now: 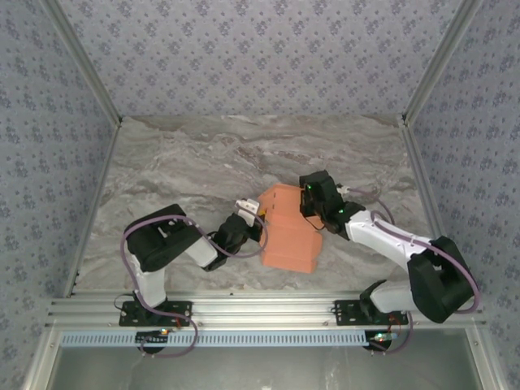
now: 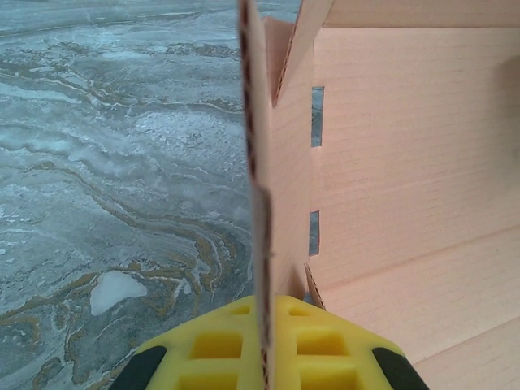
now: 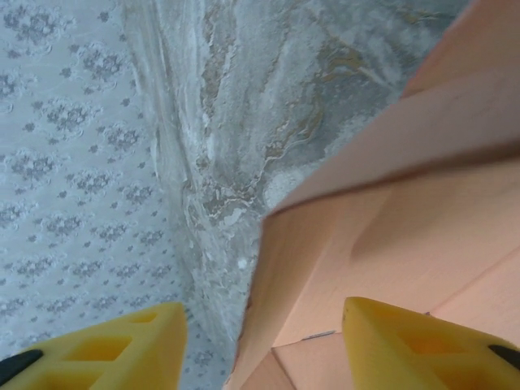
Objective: Fold the paper box
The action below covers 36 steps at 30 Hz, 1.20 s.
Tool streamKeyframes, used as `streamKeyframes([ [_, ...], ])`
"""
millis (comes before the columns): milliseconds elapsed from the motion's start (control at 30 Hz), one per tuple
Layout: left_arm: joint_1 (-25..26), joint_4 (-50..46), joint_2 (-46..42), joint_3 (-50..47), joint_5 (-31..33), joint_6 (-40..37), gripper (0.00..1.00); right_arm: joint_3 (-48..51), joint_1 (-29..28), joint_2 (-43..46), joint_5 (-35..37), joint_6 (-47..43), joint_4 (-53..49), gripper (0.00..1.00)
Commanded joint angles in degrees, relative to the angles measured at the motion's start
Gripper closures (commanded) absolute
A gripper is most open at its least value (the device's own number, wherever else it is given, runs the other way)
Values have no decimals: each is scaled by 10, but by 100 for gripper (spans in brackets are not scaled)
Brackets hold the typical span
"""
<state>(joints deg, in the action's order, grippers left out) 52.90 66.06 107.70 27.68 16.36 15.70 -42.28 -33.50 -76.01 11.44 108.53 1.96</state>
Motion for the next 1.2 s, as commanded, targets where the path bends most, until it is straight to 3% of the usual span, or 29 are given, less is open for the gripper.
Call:
streamKeyframes([
  [0, 3, 22, 8, 11, 17, 15, 100, -28, 2, -9, -1, 0, -12, 55],
  [233, 3, 11, 7, 18, 9, 25, 100, 3, -4, -24, -17, 1, 15, 79],
  [533, -1, 6, 20, 27, -1, 49, 94, 27, -5, -21, -29, -12, 33, 90],
  [733, -4, -2, 6, 22, -22, 68, 69, 58, -1, -11, -22, -30, 62, 98],
  [900, -11, -3, -21, 2, -55, 72, 52, 80, 17, -8, -55, -125, 141, 100],
  [967, -11, 1, -37, -7, -81, 65, 33, 87, 31, -8, -76, -152, 176, 100],
  [1033, -10, -4, -55, -16, -101, 57, 28, 93, 39, -6, -86, -170, 199, 100],
  [1167, -13, -25, -87, -34, -78, 38, 20, 102, 51, -7, -112, -212, 254, 100],
])
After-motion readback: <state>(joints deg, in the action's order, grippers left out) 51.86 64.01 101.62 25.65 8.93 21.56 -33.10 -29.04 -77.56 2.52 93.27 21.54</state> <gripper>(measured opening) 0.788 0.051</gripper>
